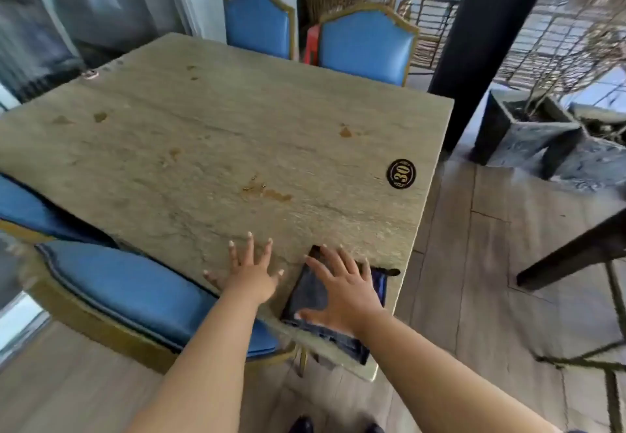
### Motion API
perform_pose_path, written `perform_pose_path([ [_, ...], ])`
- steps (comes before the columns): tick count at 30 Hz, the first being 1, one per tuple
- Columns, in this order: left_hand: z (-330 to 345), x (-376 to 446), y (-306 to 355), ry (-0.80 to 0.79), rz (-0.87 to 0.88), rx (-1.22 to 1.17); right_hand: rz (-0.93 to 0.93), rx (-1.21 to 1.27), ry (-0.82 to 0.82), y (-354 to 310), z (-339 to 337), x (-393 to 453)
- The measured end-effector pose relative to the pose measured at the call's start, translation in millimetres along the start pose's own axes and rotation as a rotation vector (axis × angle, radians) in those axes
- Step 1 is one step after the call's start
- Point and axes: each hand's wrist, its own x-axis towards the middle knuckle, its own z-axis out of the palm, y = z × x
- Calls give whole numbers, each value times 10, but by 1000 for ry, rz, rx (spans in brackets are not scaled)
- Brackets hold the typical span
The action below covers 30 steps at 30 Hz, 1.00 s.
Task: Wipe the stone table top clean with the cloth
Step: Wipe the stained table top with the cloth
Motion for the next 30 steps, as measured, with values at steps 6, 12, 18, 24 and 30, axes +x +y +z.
perform_pose_path([
  [6, 336, 40, 219, 48, -101, -61, -108, -136, 90, 278, 365, -169],
  [12, 575, -15, 216, 298, -72, -48, -153, 6, 295, 381, 427, -125],
  [18, 545, -31, 253, 330, -45, -86, -152, 249, 384, 439, 264, 113],
  [24, 424, 14, 383, 374, 38, -146, -36, 312, 405, 643, -77, 394],
  [30, 327, 398, 781, 437, 118, -117, -1, 337, 485, 1016, -507, 751],
])
